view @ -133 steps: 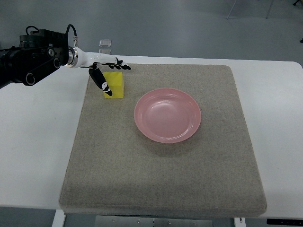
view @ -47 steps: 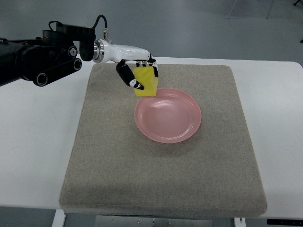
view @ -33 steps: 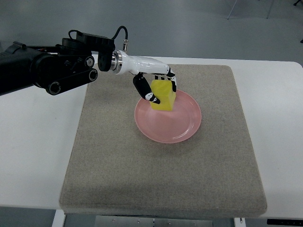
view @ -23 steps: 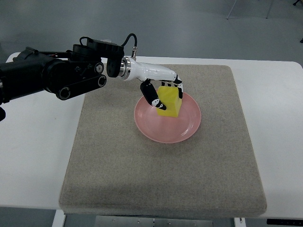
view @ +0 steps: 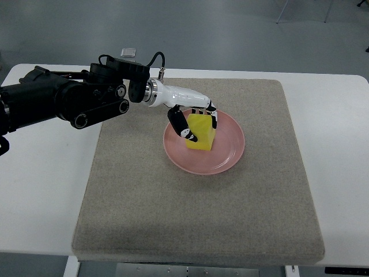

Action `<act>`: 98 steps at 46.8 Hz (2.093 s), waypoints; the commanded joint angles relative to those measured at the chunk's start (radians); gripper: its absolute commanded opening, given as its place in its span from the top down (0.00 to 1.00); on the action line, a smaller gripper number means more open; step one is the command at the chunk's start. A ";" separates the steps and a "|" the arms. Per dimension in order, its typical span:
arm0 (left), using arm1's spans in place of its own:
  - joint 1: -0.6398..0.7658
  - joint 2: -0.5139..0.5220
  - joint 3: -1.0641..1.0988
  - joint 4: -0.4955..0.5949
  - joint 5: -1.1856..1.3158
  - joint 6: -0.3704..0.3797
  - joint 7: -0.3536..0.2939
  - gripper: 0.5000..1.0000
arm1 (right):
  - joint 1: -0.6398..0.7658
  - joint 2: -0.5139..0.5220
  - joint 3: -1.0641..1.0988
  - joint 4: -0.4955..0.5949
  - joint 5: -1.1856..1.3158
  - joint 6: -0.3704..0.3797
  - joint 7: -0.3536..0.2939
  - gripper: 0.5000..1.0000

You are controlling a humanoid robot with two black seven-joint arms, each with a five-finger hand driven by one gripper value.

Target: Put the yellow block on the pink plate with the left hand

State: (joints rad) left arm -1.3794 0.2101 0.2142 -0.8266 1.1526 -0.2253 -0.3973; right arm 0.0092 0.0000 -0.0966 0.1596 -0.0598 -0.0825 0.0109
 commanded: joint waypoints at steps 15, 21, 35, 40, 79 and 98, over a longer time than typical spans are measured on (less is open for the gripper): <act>-0.001 -0.006 0.004 -0.003 0.003 0.015 0.000 0.23 | 0.000 0.000 0.000 0.000 0.000 0.000 0.000 0.15; -0.001 -0.006 0.001 -0.005 0.001 0.015 0.000 0.02 | 0.000 0.000 0.000 0.000 0.000 0.000 0.000 0.15; -0.009 -0.005 -0.006 -0.012 -0.007 0.014 0.000 0.01 | 0.000 0.000 0.000 0.000 0.001 0.000 0.000 0.15; -0.017 0.011 -0.019 0.000 -0.017 0.015 0.000 0.01 | 0.000 0.000 0.000 0.000 0.000 0.001 0.000 0.15; 0.082 0.092 -0.121 0.486 -0.445 0.092 0.002 0.02 | 0.000 0.000 0.000 0.000 0.000 0.001 0.001 0.15; 0.131 0.006 -0.124 0.575 -0.956 0.280 0.063 0.02 | 0.000 0.000 0.000 0.000 0.000 0.000 0.000 0.15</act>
State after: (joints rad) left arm -1.2488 0.2248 0.0907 -0.2525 0.2840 0.0204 -0.3690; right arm 0.0091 0.0000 -0.0966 0.1595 -0.0597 -0.0826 0.0111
